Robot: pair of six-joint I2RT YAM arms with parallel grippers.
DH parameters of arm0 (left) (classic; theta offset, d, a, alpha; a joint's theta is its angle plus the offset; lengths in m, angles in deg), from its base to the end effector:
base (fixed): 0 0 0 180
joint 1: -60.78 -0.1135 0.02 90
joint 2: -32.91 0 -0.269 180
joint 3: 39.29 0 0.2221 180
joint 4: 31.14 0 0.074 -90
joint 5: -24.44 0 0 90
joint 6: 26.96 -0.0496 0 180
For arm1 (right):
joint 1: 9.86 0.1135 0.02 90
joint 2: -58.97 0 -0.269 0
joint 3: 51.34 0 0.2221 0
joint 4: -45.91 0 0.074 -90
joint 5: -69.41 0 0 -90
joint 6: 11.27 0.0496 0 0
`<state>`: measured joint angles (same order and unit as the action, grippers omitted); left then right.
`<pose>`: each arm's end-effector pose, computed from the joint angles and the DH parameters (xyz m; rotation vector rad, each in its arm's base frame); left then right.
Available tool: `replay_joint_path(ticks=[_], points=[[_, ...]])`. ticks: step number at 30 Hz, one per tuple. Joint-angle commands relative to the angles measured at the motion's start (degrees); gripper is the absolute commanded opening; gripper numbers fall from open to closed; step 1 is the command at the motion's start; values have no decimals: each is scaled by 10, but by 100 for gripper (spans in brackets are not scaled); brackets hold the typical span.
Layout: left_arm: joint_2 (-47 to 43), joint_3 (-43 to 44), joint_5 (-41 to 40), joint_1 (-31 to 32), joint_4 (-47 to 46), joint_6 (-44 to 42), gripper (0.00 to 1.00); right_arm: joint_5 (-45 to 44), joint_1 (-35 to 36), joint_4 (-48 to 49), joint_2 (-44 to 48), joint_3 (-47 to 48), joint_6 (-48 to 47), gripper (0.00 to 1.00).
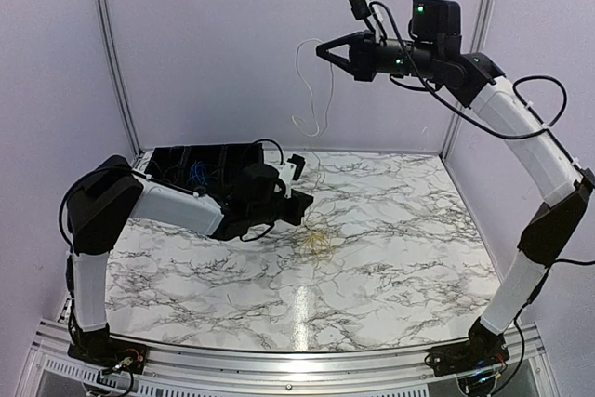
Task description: Untangle the cables
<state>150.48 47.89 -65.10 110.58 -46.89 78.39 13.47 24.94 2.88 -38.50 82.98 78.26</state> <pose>0.2938 -0.3483 0.2084 0.5691 1.8158 -0.7977 0.2692 0.2209 0.5010 -0.9532 1.4674 0.9407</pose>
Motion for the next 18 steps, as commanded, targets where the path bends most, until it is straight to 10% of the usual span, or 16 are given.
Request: replay_joint_path(ticks=[1,11,18], points=[[7,-7,19,-1,-6,24,0,-13,4,2,4,79,12,0],[-17,-97,45,9,-8,62,0,-53,1,28,-12,177,-15,0],[-145,-143,22,12,-3,61,47,-56,-14,32,13,76,-26,0]])
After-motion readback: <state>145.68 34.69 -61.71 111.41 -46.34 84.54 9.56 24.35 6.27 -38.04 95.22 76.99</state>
